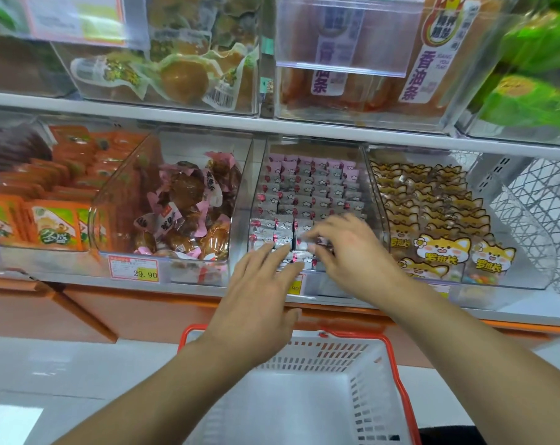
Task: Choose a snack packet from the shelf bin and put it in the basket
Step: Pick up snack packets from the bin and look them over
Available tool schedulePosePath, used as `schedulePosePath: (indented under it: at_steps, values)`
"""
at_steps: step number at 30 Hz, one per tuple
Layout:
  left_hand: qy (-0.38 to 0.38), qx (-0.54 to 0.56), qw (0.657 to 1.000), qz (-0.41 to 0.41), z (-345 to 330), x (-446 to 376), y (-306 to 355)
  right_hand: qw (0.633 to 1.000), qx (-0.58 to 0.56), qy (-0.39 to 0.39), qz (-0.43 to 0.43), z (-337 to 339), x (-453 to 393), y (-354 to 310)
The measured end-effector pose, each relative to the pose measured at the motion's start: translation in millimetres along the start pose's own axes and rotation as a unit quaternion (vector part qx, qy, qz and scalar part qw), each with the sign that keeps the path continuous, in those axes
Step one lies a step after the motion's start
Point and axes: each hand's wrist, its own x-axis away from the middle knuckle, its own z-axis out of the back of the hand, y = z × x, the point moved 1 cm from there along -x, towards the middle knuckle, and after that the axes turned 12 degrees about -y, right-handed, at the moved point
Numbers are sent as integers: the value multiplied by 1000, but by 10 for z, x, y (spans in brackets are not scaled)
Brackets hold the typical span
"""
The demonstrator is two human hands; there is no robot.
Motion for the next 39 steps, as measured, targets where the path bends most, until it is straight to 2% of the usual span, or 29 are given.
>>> schedulePosePath:
  at_steps: [2,5,7,12,17,20,22,25,27,29,31,33,35,37,39]
  values:
    - [2,2,1000,-3,-3,12,4,997,64,-37,-1,-38,-47,-6]
    - [2,6,1000,-6,-14,32,15,997,74,-11,-2,-29,-106,-59]
    - [7,14,1000,-3,-8,41,20,999,52,2,-15,-29,-148,-110]
    - [7,38,999,-1,4,63,19,998,33,-25,-38,-116,-234,-229]
    - [4,45,999,-1,-7,66,5,997,-56,13,-55,-114,-279,-241]
    - [9,49,999,-9,-14,77,-2,998,-49,10,-50,-130,-287,-265]
    - [18,57,998,-17,-26,83,-7,993,-101,54,-34,-99,-275,-296]
    - [20,69,997,-20,-36,77,-40,944,-285,163,-34,72,-213,-347]
    - [26,76,997,-22,-10,72,-57,910,-352,214,-48,182,-159,-347]
    - [50,113,992,-11,46,61,-54,879,-406,237,-73,243,-97,-335]
    - [95,215,971,34,131,69,-35,818,-514,237,-108,253,-19,-328]
    - [145,362,916,87,219,64,-29,724,-640,216,-141,231,88,-337]
    - [182,491,844,119,288,49,-42,652,-716,190,-161,193,197,-334]
    - [173,578,786,132,334,40,-47,605,-763,164,-158,168,284,-340]
    - [160,626,752,131,334,38,-53,587,-782,139,-154,155,333,-345]
